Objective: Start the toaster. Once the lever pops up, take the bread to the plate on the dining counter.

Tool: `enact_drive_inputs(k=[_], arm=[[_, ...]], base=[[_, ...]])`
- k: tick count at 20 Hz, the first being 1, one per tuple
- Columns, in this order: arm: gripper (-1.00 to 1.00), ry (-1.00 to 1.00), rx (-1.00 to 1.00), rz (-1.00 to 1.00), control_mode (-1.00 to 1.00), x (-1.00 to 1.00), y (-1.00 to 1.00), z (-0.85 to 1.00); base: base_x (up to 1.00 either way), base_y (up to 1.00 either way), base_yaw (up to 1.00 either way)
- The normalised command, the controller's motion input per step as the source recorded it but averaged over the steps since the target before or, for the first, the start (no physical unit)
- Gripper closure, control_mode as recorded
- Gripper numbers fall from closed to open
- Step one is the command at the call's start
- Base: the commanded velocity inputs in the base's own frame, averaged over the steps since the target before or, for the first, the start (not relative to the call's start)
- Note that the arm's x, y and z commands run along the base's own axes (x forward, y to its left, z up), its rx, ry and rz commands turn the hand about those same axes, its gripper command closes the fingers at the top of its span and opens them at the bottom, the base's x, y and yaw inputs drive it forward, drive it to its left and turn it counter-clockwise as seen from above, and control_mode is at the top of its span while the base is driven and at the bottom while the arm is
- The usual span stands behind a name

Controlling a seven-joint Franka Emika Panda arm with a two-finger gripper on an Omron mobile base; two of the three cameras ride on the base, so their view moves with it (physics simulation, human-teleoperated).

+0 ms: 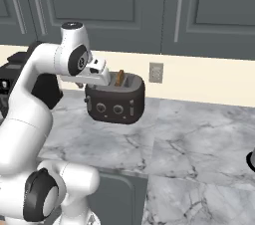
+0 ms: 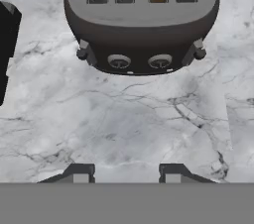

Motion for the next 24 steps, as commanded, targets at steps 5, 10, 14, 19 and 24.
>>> enact_drive_inputs(k=[5,10,14,19,24], arm=[[-1.00,0.00,0.00,0.00,-1.00,0.00,-0.21,-0.14],[-1.00,-0.01,0.01,0.07,-1.00,0.00,-0.60,-0.44],[-1.00,0.00,0.00,0.10,-1.00,0.00,-0.49,-0.46],[-1.00,0.00,0.00,0.15,-1.00,0.13,-0.34,-0.37],[-1.00,0.00,0.00,0.03,-1.00,0.23,-0.01,-0.22]], base=[[0.00,0.00,0.00],[0.00,0.00,0.00],[0.00,0.00,0.00],[0.00,0.00,0.00],[0.00,0.00,0.00]])
